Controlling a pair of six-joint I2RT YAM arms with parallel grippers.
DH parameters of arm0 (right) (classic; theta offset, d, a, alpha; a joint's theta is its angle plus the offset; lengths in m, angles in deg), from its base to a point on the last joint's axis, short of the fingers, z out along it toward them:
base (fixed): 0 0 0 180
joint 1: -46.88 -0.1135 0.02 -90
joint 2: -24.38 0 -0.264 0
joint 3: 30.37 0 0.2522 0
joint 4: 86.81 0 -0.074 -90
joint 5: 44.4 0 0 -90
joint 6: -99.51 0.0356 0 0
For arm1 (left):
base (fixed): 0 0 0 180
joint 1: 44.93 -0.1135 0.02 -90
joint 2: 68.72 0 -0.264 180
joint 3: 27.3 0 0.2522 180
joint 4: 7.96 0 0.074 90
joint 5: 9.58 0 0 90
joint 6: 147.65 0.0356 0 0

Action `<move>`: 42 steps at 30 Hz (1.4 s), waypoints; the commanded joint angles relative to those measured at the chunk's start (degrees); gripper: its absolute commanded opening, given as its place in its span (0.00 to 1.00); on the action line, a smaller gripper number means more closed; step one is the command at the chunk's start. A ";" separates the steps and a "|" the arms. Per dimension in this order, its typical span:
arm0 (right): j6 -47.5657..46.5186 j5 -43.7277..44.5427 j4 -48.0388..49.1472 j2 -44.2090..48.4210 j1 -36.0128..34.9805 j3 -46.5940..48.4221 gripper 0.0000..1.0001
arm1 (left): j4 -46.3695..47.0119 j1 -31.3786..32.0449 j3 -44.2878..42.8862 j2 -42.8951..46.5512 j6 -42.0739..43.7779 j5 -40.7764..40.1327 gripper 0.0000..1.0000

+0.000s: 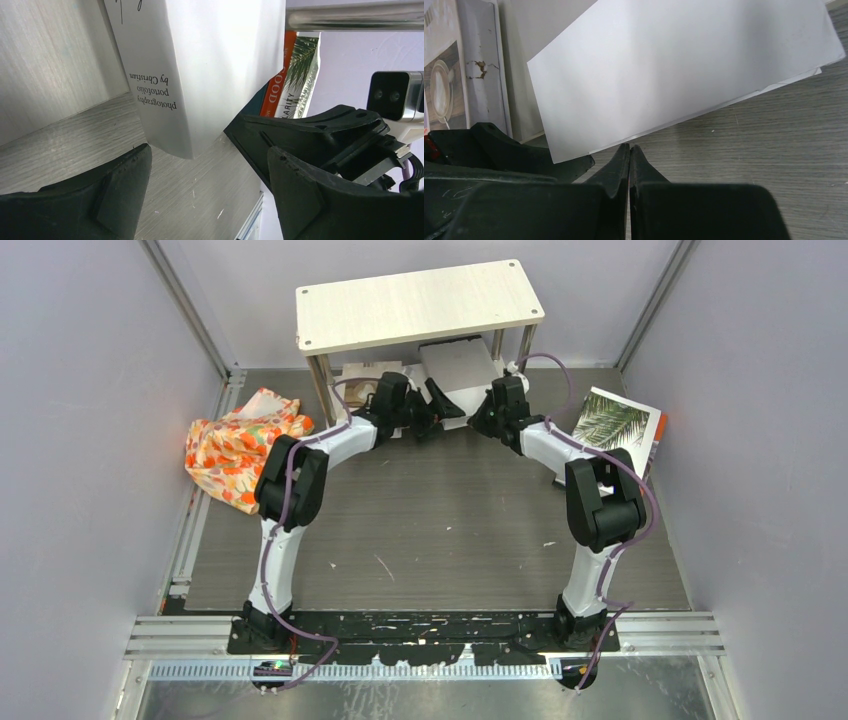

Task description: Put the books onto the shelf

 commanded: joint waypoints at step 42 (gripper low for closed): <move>-0.41 -0.06 2.71 9.02 -0.36 -6.00 0.01 | -6.56 -2.22 -5.81 4.90 9.01 9.93 0.82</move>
